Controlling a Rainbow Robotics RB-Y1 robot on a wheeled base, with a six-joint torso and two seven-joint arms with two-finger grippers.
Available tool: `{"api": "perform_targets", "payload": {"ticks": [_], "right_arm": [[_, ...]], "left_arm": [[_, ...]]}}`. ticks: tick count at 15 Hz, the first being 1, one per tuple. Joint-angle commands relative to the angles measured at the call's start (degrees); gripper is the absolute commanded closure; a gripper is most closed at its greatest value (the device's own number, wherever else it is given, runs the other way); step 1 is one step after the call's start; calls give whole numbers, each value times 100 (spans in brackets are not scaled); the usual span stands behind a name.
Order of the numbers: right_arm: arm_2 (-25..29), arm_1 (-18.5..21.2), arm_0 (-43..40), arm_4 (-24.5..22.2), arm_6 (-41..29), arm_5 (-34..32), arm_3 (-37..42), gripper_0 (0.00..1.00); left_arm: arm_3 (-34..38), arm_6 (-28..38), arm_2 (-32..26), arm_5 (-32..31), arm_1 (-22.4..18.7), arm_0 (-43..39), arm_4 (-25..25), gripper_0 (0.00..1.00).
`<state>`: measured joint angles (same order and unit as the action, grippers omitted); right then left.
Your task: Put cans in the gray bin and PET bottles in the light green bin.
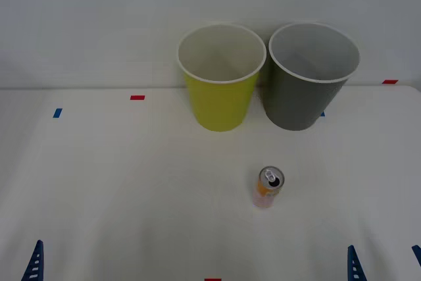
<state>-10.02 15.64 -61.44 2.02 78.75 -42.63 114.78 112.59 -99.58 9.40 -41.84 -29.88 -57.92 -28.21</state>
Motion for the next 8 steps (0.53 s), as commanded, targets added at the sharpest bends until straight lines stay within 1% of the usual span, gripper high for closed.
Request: {"api": "perform_targets", "payload": {"ticks": [1,8], "right_arm": [[0,0,0,0,0,0,0,0],[0,0,0,0,0,0,0,0]], "left_arm": [[0,0,0,0,0,0,0,18],[0,0,0,0,0,0,0,18]]}}
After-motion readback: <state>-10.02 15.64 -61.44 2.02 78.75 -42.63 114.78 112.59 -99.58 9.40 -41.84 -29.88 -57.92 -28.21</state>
